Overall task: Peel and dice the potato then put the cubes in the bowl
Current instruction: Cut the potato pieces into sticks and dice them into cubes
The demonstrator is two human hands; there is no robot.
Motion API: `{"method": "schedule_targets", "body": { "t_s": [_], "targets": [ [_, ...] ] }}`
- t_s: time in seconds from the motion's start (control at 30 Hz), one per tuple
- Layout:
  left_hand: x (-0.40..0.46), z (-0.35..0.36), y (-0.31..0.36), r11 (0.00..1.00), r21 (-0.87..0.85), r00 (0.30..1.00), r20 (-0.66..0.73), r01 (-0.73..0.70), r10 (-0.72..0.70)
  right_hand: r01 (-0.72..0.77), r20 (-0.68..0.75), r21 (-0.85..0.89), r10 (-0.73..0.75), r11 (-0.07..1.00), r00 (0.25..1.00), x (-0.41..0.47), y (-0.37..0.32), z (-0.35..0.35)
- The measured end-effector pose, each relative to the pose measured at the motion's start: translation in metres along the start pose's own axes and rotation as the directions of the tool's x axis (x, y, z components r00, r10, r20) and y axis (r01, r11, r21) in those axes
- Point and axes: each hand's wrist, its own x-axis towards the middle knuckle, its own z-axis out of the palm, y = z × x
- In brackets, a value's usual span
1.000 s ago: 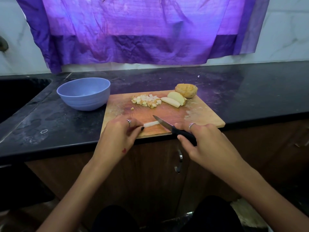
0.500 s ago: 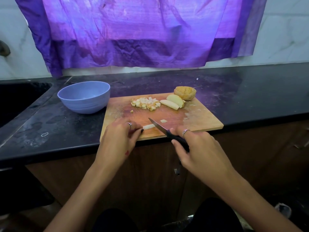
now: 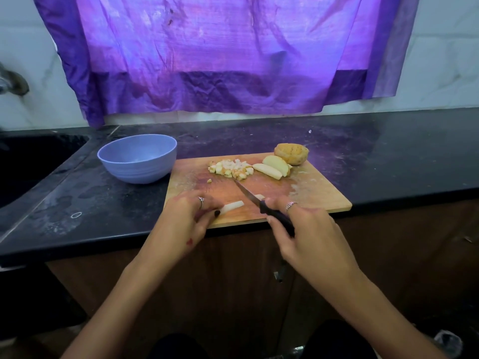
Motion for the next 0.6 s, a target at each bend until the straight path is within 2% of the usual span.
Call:
{"method": "schedule_targets", "body": {
  "t_s": [0.13,0.4,0.6],
  "targets": [
    [0.002,-0.002,0.002,0.996,-0.064,0.998,0.008,0.069,-0.068,0.024,0.026,0.011,-0.024,1.0,0.999,-0.012,-0.007,-0.001],
    [0.005,0.001,0.004,0.987,-0.101,0.991,-0.028,0.125,-0.128,0.029,0.156,-0.107,-0.012,0.994,0.988,0.006,-0.015,0.003],
    [0.008,0.002,0.007,0.988,-0.083,0.991,-0.026,0.132,-0.135,0.035,-0.012,-0.09,-0.036,0.995,0.999,0.003,-0.009,0.008]
  ]
}}
